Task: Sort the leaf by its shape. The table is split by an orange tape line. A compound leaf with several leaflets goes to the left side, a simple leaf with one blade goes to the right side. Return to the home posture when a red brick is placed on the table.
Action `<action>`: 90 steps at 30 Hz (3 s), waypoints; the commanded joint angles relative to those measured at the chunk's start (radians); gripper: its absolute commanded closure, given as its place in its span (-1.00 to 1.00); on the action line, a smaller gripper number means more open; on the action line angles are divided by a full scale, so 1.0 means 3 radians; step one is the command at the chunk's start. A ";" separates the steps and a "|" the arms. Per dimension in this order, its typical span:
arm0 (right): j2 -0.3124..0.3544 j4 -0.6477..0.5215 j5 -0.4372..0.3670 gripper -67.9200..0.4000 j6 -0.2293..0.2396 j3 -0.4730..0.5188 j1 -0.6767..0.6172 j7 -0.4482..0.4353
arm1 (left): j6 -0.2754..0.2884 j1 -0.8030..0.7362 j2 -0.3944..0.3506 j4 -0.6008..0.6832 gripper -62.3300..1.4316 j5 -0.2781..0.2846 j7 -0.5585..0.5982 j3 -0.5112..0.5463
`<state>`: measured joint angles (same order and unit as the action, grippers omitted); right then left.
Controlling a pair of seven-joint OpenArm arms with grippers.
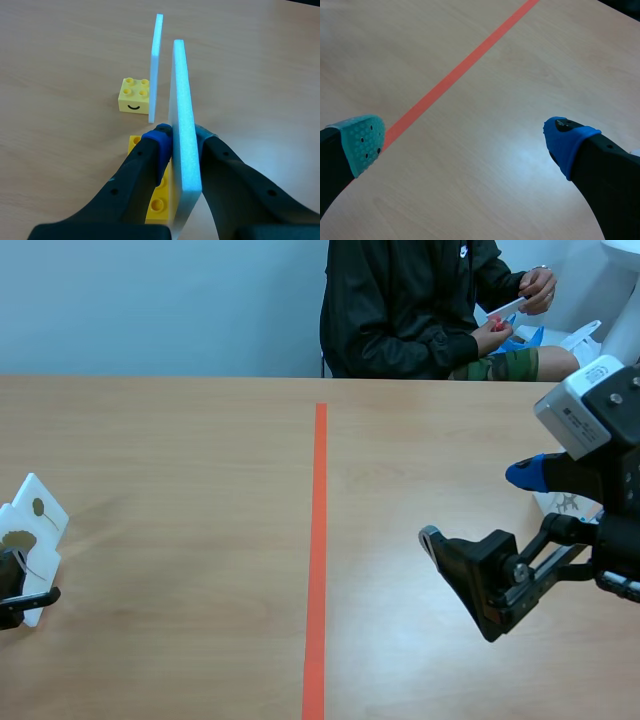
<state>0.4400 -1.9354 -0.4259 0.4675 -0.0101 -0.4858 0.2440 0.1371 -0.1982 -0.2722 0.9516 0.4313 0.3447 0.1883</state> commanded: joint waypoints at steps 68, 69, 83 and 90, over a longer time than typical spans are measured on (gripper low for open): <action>0.0010 -0.0009 -0.0029 -1.00 -0.0038 0.0017 0.0013 -0.0083 | 0.1583 -0.1269 -0.0378 0.3206 -1.00 -0.0005 -0.1260 -0.0206; 0.0010 -0.0009 -0.0029 -1.00 -0.0038 0.0017 0.0011 -0.0080 | 0.1474 -0.1268 -0.0378 0.3206 -1.00 -0.0005 -0.1294 -0.0268; 0.0009 -0.0009 -0.0102 -1.00 -0.0037 0.0017 0.0011 -0.0074 | 0.0970 -0.1268 -0.0376 0.3176 -1.00 -0.0080 -0.1528 -0.0521; 0.0009 -0.0009 -0.0102 -1.00 -0.0037 0.0017 0.0013 -0.0083 | 0.0971 -0.1269 -0.0378 0.3108 -1.00 -0.0081 -0.1534 -0.0521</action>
<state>0.4400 -1.9354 -0.4454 0.4595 -0.0101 -0.4858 0.2363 0.4225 -0.5842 -0.3901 1.8778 0.3962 -0.1310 0.0269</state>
